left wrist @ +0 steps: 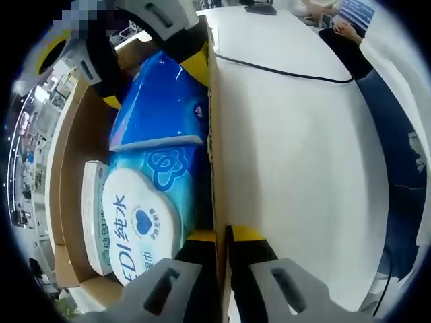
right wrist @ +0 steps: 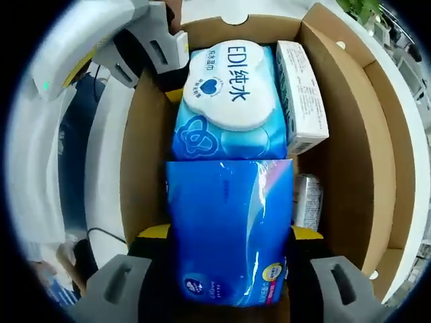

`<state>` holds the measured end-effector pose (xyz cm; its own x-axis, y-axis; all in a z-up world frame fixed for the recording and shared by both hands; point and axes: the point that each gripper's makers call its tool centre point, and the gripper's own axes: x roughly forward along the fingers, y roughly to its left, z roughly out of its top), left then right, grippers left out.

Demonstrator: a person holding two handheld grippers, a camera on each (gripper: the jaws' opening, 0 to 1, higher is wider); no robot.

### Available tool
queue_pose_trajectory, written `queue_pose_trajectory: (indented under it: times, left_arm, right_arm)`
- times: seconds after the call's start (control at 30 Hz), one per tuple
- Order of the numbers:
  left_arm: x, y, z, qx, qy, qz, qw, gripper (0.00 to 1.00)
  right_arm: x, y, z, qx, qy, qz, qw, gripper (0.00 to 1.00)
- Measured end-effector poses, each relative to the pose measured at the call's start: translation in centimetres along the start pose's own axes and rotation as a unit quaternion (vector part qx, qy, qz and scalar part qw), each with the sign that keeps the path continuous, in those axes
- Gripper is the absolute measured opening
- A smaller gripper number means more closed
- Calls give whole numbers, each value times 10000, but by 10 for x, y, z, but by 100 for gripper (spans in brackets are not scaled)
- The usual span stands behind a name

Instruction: Operate the shoe box by opening the lid, removing the specified soft item, and placing it in the target area until the item is outside and the box remains undamaged.

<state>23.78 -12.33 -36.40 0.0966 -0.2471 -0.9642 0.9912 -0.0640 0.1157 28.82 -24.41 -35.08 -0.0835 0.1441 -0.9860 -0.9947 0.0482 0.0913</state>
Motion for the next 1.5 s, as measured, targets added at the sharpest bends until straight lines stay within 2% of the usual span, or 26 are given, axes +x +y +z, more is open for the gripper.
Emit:
queue_pose_trajectory:
  times: [0.27, 0.5, 0.73, 1.1, 1.5]
  left_arm:
    - [4, 0, 0, -6, 37, -2, 10000, 1]
    - [4, 1, 0, 28, 16, 20, 10000, 1]
    - [5, 1, 0, 84, 71, 32, 9999, 1]
    - [6, 2, -2, 119, 117, 58, 9998, 1]
    - [5, 0, -4, 165, 83, 47, 9998, 1]
  right_arm:
    - [5, -1, -2, 91, 262, 36, 9996, 69]
    - [9, -4, -4, 187, 164, 133, 9996, 70]
    - [11, -2, -3, 273, 101, -7, 9996, 71]
    - [13, -4, -2, 306, 363, -161, 9987, 71]
    - [12, 2, -1, 392, 47, -404, 9984, 70]
